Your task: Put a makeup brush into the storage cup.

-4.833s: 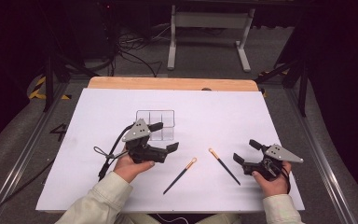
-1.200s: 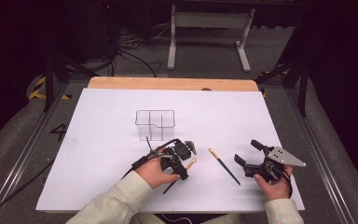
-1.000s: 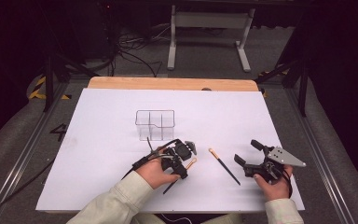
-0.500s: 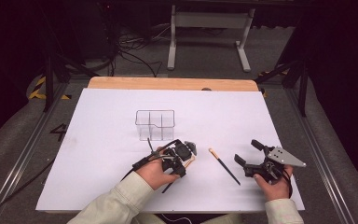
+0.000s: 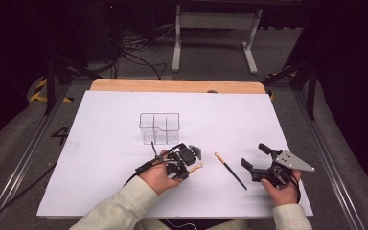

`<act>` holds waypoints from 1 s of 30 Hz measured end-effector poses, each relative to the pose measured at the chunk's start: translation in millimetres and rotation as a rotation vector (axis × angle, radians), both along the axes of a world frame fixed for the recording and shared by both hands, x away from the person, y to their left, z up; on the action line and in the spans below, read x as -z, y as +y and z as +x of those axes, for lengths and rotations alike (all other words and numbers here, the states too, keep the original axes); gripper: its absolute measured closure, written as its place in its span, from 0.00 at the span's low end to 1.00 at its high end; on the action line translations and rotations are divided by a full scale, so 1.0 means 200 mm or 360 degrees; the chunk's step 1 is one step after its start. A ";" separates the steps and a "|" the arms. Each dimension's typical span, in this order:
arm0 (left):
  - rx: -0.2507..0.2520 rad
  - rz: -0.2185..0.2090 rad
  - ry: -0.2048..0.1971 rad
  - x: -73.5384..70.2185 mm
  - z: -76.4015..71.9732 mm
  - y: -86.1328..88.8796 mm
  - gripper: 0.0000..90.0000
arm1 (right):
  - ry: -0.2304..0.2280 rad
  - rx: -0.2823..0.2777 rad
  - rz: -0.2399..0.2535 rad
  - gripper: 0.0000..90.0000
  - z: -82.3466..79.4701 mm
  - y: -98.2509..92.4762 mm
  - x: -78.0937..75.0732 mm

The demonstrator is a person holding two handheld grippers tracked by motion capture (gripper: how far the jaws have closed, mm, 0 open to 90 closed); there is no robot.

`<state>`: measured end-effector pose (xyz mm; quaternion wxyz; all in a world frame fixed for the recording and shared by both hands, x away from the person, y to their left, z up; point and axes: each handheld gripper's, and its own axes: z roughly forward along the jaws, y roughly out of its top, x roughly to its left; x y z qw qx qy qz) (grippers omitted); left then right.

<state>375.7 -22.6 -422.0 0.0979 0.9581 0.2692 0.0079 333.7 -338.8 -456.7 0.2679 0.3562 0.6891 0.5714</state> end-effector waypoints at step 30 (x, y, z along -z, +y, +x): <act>-0.0038 -0.0410 -0.0091 -0.17 0.01 0.13 0.92 | 0.0000 -0.0001 0.0009 0.06 0.00 0.00 0.00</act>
